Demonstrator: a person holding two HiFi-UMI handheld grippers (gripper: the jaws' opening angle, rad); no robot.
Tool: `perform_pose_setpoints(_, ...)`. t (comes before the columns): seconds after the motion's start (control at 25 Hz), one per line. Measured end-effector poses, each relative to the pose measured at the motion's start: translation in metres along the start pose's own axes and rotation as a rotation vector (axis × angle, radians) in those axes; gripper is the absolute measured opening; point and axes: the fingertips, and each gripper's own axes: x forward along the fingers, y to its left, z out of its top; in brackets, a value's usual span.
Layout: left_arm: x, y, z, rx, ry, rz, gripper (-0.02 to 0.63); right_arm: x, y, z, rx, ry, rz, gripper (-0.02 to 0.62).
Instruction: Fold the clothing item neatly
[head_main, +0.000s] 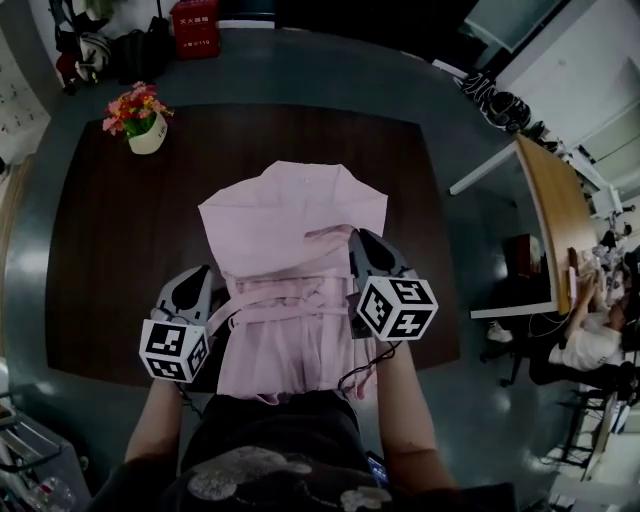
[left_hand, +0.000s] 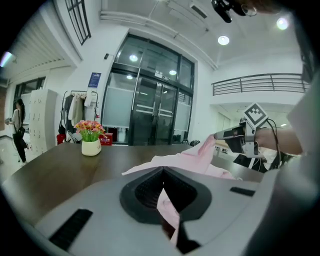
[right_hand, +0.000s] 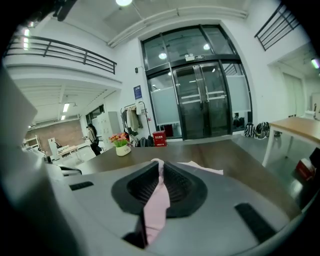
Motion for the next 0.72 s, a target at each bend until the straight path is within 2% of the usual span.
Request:
perform_pose_setpoints(0.24,0.023,-0.04,-0.002,0.031,0.046,0.09,0.008,-0.009,-0.066,-0.018,0.07,0.003,0.047,0.02)
perform_pose_setpoints(0.44,0.047,-0.069,-0.016,0.057,0.1,0.127,0.008,-0.008,-0.111,-0.069,0.129,0.072,0.051,0.02)
perform_pose_setpoints(0.6,0.064,-0.093,-0.029,0.056,0.131,0.135,0.008,-0.01,-0.134,-0.116,0.091,0.196,0.028,0.02)
perform_pose_setpoints(0.72,0.074,-0.108,-0.031,0.047,0.136,0.143,0.008,-0.016,-0.149,-0.122,0.029,0.225,0.0,0.02)
